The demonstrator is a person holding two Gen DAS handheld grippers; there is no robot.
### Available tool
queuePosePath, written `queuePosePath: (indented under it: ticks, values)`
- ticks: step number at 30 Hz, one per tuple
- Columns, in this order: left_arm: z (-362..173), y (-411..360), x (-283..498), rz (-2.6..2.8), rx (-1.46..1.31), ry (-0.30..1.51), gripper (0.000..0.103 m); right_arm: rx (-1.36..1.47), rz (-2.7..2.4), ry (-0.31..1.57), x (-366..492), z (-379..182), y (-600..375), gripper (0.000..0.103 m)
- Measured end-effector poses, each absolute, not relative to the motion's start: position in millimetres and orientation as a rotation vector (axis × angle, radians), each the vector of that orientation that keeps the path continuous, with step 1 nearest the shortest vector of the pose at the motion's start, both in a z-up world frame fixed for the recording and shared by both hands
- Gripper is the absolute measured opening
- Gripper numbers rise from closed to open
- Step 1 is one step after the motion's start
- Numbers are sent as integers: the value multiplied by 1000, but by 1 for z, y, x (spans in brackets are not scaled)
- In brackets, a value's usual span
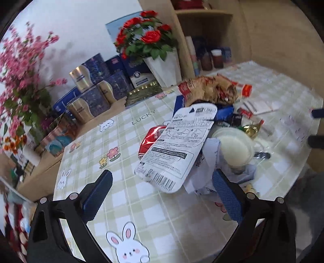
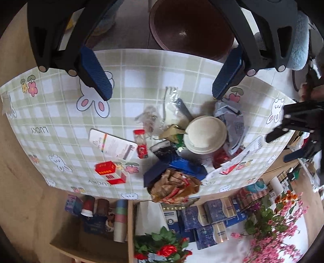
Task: Collect trash
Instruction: 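Reach the left tool to the white printed plastic bag and grasp it, then grasp the crumpled white paper with the right tool while the left tool holds the bag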
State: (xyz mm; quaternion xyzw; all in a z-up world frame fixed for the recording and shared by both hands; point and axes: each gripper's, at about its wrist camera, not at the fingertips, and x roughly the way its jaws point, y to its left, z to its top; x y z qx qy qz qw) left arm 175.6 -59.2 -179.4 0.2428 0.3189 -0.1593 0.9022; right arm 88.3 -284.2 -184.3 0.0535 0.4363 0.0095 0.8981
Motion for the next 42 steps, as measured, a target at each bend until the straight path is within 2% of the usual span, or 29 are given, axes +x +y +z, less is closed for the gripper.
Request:
queuePosePath:
  ticks: [11, 12, 14, 15, 16, 17, 30, 36, 42]
  values:
    - [-218, -87, 226, -306, 705, 647, 90, 138, 10, 924, 95, -194, -306, 98]
    - [-221, -87, 230, -314, 720, 653, 83, 135, 14, 928, 96, -195, -305, 97]
    - [-223, -90, 234, -342, 737, 664, 64, 135, 21, 934, 97, -197, -304, 97]
    - [-223, -91, 234, -355, 738, 668, 38, 135, 25, 934, 97, -198, -303, 98]
    - [-222, -90, 234, -353, 739, 661, 28, 134, 31, 933, 98, -198, -302, 97]
    - [-219, -88, 232, -343, 731, 644, 26, 130, 35, 933, 98, -198, -300, 98]
    - [-134, 20, 232, -385, 79, 671, 23, -12, 201, 899, 123, -188, -244, 97]
    - [-125, 41, 200, -350, 33, 647, 23, -167, 363, 857, 151, -186, -177, 97]
    - [-134, 57, 182, -336, 9, 655, 23, -401, 420, 859, 177, -212, -115, 97]
